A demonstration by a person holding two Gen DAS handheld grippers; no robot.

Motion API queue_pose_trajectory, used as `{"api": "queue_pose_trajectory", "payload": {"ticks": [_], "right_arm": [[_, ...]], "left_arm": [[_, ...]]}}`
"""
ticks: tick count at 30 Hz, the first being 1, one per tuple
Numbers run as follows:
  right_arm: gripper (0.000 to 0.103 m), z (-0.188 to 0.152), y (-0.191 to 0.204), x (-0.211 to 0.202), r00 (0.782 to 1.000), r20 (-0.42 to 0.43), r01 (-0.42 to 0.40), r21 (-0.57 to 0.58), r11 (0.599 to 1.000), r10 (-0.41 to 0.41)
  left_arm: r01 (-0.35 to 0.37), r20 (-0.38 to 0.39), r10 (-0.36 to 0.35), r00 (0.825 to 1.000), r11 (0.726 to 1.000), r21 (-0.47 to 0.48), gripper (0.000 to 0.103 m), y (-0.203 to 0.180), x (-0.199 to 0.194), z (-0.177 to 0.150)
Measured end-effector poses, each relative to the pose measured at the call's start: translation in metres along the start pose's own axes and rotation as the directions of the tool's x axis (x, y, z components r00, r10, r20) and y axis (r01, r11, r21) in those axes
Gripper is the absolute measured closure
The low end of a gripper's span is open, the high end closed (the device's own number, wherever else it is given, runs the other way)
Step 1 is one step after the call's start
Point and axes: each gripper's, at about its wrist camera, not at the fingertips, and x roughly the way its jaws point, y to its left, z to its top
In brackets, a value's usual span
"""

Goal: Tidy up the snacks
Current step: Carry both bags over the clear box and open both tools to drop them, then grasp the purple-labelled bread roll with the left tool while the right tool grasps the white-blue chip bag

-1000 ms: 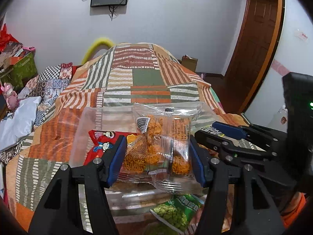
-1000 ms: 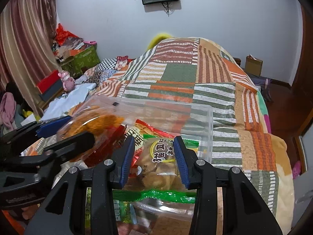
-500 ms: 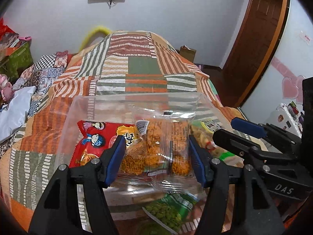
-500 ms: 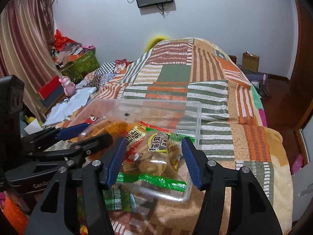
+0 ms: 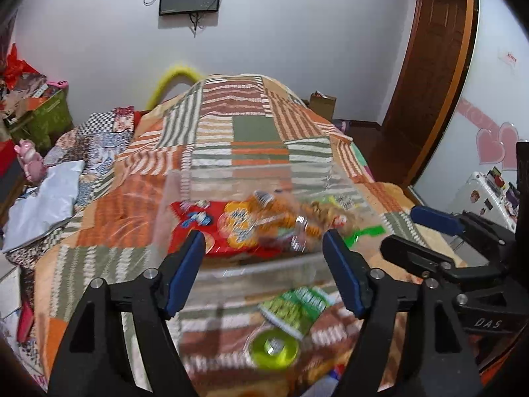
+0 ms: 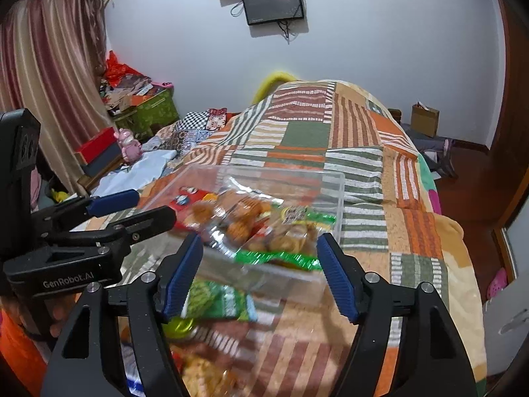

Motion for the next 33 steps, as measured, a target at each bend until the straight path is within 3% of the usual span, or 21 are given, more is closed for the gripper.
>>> {"api": "queue_pose_trajectory", "payload": {"ticks": [15, 33], "right_arm": [[0.031, -0.047, 0.045, -0.021, 0.995, -0.069, -0.08, -0.023, 0.997, 0.078], [0.02, -0.108, 0.09, 0.001, 0.957, -0.25, -0.153, -0.015, 0.988, 0.145]], "left_arm": [[-0.109, -0.063, 0.106, 0.992, 0.993, -0.038, 0.028, 0.039, -0.057, -0.072], [-0.175, -0.244, 0.142, 0.959, 0.977, -0.12, 0.026, 0.073, -0.067, -0.17]]}}
